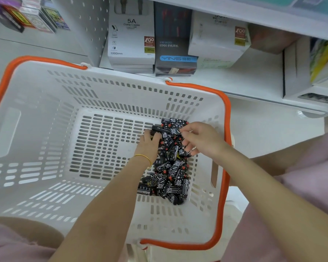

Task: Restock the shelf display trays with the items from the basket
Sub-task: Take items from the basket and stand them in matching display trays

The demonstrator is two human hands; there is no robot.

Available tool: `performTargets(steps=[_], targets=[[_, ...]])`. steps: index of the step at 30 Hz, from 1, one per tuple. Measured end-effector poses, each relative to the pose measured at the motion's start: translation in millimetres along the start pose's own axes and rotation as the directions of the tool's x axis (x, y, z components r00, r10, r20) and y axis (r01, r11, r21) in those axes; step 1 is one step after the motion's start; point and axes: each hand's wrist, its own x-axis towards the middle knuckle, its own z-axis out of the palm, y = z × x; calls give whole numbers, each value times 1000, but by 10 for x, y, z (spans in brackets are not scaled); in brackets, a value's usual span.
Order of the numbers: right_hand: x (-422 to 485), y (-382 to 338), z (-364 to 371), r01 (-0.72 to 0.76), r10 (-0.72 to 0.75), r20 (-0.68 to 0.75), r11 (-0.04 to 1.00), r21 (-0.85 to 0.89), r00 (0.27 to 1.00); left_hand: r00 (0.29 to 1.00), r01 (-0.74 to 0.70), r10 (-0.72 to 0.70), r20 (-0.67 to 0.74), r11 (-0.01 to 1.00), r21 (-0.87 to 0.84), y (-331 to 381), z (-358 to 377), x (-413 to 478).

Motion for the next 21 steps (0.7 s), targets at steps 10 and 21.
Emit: performTargets(steps=[10, 21], targets=[[1, -6, 1, 14, -14, 16, 1000, -12, 1000, 951, -253, 274, -143, 956, 152, -233, 54, -131], [17, 11, 12, -3, 3, 11, 1000, -13, 1000, 697, -632, 717, 4, 611, 477, -128, -40, -30]])
